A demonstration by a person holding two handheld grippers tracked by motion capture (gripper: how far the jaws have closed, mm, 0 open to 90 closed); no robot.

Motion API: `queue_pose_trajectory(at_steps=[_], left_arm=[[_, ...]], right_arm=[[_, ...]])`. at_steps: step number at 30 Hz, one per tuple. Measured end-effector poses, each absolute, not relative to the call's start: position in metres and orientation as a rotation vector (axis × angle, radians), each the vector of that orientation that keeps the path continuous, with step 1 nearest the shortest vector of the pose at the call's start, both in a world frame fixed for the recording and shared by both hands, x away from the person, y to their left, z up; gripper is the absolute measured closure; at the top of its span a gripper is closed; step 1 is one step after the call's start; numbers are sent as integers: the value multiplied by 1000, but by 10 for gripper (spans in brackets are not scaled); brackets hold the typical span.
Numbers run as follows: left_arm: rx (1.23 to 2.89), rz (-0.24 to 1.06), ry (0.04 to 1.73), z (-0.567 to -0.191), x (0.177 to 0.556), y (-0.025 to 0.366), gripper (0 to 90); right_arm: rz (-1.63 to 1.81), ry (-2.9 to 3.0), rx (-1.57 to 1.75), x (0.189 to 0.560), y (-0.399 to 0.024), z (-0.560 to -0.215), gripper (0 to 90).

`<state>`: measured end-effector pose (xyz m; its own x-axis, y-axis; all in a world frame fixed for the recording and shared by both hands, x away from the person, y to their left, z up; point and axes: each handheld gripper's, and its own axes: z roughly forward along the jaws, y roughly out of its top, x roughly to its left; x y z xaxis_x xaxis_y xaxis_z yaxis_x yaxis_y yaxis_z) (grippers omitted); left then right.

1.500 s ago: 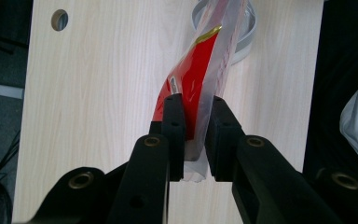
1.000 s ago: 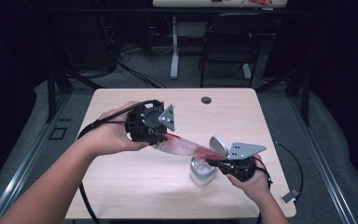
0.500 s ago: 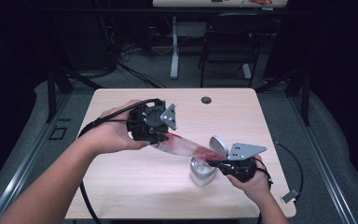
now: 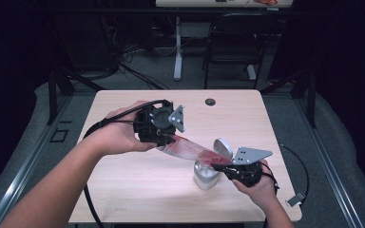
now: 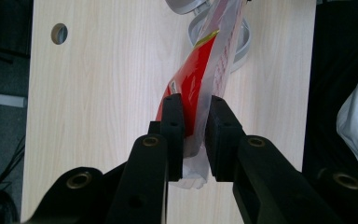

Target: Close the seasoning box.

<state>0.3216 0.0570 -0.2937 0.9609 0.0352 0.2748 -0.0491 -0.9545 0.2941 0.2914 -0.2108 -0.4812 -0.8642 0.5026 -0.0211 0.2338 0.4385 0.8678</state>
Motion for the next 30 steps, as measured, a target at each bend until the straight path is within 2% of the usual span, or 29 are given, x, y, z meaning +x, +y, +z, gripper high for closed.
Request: queue_pose_trajectory(at_steps=[30], left_arm=[[2792,409,-29,-289,318,51,791]], right_arm=[[1370,2436,635,293,-207,-486,900]])
